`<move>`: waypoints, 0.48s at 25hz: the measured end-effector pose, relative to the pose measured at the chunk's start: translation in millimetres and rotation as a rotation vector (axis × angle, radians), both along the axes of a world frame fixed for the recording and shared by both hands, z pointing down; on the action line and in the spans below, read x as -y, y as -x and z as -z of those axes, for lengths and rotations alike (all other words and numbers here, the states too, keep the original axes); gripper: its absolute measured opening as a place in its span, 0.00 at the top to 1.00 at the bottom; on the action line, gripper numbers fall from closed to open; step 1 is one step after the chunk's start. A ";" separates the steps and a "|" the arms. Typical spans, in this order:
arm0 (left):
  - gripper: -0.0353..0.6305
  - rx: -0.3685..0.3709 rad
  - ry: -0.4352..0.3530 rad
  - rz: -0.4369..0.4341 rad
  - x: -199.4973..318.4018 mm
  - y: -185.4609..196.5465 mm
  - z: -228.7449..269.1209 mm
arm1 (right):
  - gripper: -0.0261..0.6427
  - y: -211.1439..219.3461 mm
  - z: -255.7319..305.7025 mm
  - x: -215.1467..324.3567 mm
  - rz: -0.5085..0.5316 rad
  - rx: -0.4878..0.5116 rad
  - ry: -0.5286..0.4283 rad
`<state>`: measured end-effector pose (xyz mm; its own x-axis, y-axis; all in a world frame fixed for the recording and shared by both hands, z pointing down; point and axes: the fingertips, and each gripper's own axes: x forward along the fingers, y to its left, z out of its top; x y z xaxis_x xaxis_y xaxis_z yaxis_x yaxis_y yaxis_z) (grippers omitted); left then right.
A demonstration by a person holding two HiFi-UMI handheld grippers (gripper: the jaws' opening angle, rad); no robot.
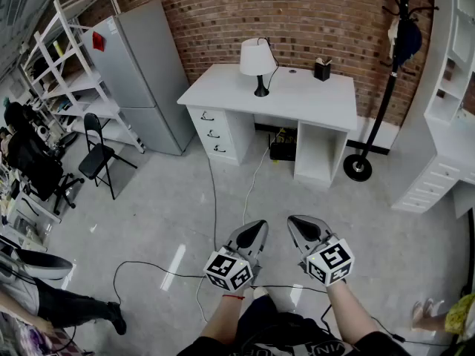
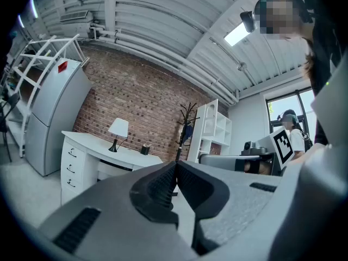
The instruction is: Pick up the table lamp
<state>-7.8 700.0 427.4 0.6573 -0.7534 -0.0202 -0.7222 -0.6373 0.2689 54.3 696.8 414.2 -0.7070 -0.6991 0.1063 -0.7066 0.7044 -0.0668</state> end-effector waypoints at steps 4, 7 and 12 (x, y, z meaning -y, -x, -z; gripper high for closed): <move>0.94 -0.003 0.013 -0.020 28.3 13.0 -0.6 | 0.96 16.8 -2.6 28.6 -0.016 -0.012 0.014; 0.94 -0.002 0.001 -0.041 52.8 21.7 3.7 | 0.96 26.8 0.6 55.1 -0.045 -0.013 0.010; 0.94 -0.010 -0.020 -0.047 90.7 41.8 5.9 | 0.96 47.8 0.5 88.9 -0.065 -0.028 -0.012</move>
